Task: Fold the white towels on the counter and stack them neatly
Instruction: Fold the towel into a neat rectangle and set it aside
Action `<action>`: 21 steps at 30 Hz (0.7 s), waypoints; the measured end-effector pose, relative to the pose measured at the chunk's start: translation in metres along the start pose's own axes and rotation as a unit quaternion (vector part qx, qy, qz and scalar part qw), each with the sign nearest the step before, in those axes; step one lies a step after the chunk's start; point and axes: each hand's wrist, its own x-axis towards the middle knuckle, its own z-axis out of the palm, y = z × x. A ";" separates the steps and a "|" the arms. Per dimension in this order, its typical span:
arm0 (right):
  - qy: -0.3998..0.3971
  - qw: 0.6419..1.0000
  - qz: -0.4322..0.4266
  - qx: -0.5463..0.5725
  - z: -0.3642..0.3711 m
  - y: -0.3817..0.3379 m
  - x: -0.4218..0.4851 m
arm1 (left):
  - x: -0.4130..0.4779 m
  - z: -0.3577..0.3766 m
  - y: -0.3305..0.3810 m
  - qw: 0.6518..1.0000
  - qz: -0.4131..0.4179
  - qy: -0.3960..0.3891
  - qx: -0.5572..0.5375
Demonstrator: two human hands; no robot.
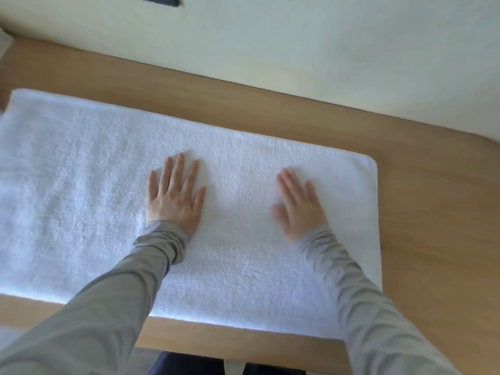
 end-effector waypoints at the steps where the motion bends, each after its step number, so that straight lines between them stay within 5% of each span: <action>1: 0.005 1.000 0.014 -0.001 -0.004 0.023 0.004 | -0.001 0.000 0.001 1.000 -0.006 0.003 0.002; 7: 0.008 1.000 0.011 -0.010 -0.024 0.125 0.013 | -0.012 -0.004 0.020 0.994 -0.112 0.007 0.015; 15: -0.009 0.997 0.002 0.073 -0.050 0.172 0.028 | -0.095 -0.005 0.142 0.933 -0.294 0.079 -0.191; 17: -0.022 0.992 0.030 0.119 -0.059 0.176 0.037 | -0.125 -0.008 0.173 0.866 -0.424 0.134 -0.229; 21: -0.071 0.963 0.091 0.244 -0.073 0.180 0.056 | -0.164 -0.020 0.212 0.619 -0.690 0.158 -0.341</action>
